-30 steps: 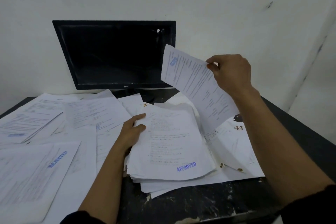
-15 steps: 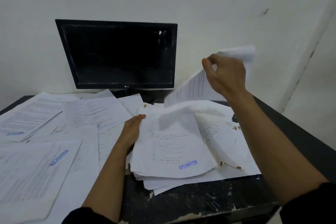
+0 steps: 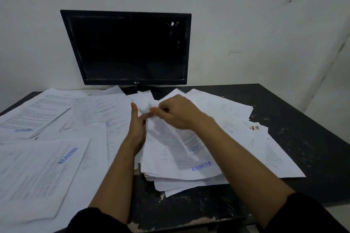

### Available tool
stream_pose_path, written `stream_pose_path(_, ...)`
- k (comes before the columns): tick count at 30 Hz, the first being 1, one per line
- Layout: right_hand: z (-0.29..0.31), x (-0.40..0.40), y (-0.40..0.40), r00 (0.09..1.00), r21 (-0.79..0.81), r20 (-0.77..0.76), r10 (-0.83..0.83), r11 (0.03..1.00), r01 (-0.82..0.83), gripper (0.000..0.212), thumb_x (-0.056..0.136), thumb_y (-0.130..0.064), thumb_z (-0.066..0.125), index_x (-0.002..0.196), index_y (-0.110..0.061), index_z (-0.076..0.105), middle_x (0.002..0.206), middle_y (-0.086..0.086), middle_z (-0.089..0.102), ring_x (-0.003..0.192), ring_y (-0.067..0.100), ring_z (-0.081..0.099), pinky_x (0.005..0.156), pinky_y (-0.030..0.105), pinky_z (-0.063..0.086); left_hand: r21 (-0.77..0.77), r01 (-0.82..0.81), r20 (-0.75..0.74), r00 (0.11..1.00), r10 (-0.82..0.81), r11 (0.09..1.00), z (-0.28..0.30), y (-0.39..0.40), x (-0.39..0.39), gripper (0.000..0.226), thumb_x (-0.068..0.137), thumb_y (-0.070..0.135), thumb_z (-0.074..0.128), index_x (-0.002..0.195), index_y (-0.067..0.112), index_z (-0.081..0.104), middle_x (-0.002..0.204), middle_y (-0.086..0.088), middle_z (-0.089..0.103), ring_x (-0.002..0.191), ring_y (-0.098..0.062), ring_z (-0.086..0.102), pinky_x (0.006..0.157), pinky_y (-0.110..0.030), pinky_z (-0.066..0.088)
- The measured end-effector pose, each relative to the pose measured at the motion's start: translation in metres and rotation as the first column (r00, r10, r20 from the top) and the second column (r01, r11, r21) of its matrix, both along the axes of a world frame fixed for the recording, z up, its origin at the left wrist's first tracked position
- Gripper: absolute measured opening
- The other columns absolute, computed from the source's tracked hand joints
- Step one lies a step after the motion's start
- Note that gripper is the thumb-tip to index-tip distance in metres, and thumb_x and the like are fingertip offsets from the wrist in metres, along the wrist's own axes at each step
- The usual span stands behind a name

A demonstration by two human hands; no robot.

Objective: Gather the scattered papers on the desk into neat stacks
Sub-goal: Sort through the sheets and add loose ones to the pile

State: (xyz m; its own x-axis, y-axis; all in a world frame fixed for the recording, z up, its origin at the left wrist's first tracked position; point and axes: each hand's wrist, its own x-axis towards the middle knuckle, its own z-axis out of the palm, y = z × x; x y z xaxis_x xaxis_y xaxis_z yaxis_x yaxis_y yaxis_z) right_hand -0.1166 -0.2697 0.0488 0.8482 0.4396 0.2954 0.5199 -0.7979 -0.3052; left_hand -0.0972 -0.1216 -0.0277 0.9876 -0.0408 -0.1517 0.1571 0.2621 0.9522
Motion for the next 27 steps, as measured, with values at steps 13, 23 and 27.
stream_pose_path(13,-0.061,0.009,-0.053,0.884,0.074,-0.064,-0.463,0.881,0.467,0.039,0.095,-0.036,0.053,0.13,-0.018,0.053,0.131,0.008,0.05,0.123,0.027,0.044,0.098,0.041,0.04,0.27,0.09,0.088,0.989,-0.117,0.959,-0.017,0.011,0.014,0.041,0.091,0.002,0.061,0.13,0.014,0.058,0.118,-0.005,0.069,0.103,-0.023,0.068,0.079,-0.032,0.058)
stream_pose_path(23,-0.068,-0.016,-0.11,0.806,0.303,-0.23,-0.545,0.747,0.591,0.041,0.095,-0.042,0.054,0.127,-0.016,0.057,0.125,0.004,0.061,0.111,0.023,0.058,0.093,0.033,0.044,0.344,0.112,0.025,0.991,-0.128,0.932,-0.016,0.014,0.027,0.047,0.083,0.024,0.073,0.125,0.011,0.058,0.113,-0.003,0.069,0.092,-0.018,0.07,0.065,-0.02,0.055)
stream_pose_path(27,-0.07,-0.014,-0.125,0.752,0.143,-0.415,-0.512,0.78,0.61,0.046,0.093,-0.052,0.05,0.115,-0.013,0.06,0.113,0.005,0.061,0.107,0.028,0.058,0.082,0.03,0.042,0.394,0.182,0.067,0.972,-0.226,0.901,-0.019,0.02,0.028,0.072,0.07,0.027,0.081,0.134,0.017,0.051,0.124,-0.005,0.066,0.105,-0.024,0.069,0.079,-0.035,0.058)
